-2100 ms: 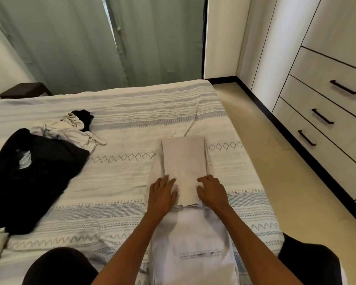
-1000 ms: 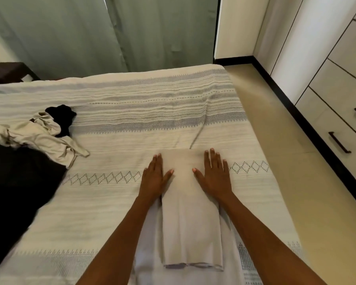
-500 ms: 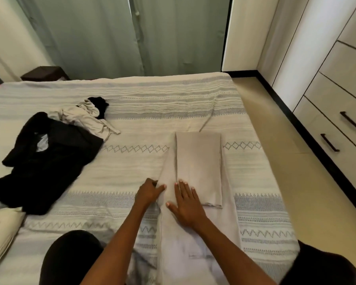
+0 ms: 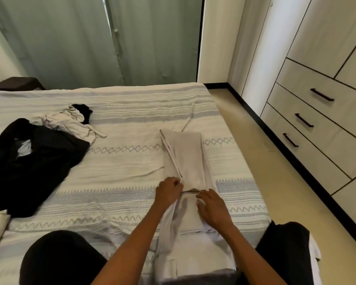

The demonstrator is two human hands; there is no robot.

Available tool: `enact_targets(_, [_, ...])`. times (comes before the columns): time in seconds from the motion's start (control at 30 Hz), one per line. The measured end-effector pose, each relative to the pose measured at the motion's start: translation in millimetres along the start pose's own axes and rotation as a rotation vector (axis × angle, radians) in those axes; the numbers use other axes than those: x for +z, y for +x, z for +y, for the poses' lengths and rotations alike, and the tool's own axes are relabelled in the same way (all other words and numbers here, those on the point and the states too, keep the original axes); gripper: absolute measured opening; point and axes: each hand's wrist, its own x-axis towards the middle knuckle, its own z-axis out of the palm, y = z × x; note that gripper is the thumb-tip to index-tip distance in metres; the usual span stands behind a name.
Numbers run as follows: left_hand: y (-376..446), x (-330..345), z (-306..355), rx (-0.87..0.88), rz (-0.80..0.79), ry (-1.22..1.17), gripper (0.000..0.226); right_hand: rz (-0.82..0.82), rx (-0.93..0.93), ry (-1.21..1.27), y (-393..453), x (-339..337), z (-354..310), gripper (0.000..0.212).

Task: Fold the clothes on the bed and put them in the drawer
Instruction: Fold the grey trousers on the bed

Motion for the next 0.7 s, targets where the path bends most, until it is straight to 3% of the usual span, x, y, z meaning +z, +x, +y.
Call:
enact_targets(0.07, [-10.2,13.2,-10.4,0.155,-0.11,0.342,0.037,-0.042,0.026,-0.021,-17.2,-0.8,8.5,0.031])
enact_targets(0.27, [-24.8,6.1,-46.6,0.384,-0.172,0.462,0.082,-0.072,-0.05,0.021,-52.7,-10.7,29.4,0.027])
enact_targets(0.4, [-29.5,11.5,-68.2,0.48,-0.114,0.514,0.064,-0.143,-0.269,0.015,-85.5,-38.5,19.4,0.024])
enact_targets(0.6, [-50.9,12.7,-61.7,0.565,-0.021,0.473,0.049,-0.558,-0.403,-0.245,-127.2,-52.5,-32.4,0.088])
enact_targets(0.7, [-59.7,14.4,-63.7,0.561,-0.053,0.448,0.051,-0.564,-0.425,-0.324,-140.5,-44.2,-32.9,0.086])
